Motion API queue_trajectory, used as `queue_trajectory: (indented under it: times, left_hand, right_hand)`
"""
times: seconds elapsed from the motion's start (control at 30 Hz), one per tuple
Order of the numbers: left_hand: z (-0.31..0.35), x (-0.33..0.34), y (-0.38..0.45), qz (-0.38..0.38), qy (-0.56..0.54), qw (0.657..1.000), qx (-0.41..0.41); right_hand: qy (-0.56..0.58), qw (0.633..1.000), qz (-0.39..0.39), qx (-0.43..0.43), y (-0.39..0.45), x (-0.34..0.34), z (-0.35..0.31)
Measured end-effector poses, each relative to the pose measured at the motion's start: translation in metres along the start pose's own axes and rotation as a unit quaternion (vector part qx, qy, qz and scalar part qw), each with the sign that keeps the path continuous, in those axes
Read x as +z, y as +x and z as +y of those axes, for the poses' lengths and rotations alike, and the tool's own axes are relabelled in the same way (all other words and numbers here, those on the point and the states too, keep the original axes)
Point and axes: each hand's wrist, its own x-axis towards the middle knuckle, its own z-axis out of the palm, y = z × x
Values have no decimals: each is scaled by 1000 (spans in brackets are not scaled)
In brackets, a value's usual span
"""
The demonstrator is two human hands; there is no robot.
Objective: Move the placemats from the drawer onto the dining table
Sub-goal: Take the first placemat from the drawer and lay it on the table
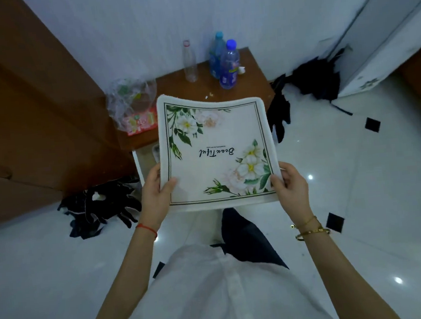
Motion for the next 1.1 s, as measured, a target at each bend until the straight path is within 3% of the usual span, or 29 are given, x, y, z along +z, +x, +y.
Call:
queue_trajectory:
  times: [0.33, 0.63, 0.8, 1.1]
  left_hand:
    - [51, 118, -29, -179, 53, 980, 67]
    - [78, 321, -70, -371, 95, 919, 96]
    - [82, 454, -119, -469, 111, 869, 113]
    - [88, 669, -206, -625, 153, 750, 157]
  right_hand:
    - [47, 981, 182, 37, -73, -121, 29]
    - [49, 925, 361, 104, -136, -271, 91]
    - [39, 882, 450, 131, -173, -374, 127]
    - [104, 757, 618, 184, -234, -485, 180]
